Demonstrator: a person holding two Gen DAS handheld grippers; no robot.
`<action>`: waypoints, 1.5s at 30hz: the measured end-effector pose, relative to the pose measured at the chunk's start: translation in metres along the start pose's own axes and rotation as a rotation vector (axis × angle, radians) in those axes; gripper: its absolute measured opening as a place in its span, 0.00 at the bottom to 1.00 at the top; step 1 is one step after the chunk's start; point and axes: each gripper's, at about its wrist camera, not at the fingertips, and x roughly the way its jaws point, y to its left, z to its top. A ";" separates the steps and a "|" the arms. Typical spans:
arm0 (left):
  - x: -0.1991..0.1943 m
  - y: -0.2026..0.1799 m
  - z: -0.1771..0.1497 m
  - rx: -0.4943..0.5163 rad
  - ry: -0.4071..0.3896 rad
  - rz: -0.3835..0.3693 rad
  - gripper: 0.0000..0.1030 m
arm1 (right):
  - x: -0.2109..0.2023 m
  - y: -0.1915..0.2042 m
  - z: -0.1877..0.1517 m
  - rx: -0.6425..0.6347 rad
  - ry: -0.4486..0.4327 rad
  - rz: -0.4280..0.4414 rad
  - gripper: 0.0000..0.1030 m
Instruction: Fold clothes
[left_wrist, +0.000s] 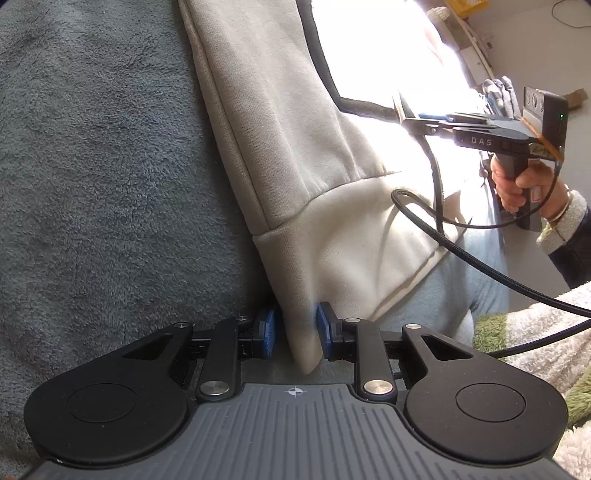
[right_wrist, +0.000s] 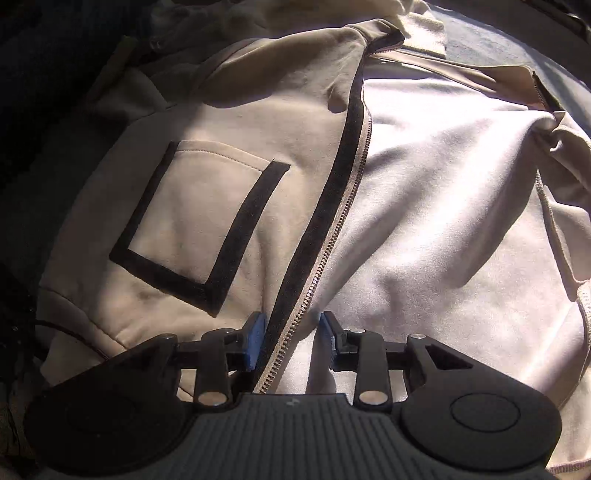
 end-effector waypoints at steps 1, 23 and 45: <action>0.000 0.001 0.000 -0.003 0.000 -0.001 0.23 | -0.001 -0.004 -0.005 0.033 -0.004 -0.011 0.34; -0.005 0.007 -0.011 -0.045 -0.046 0.004 0.31 | -0.026 -0.022 -0.096 0.473 0.135 0.315 0.30; 0.005 -0.027 -0.015 0.140 -0.011 0.092 0.05 | -0.023 0.001 -0.091 0.268 0.166 0.205 0.09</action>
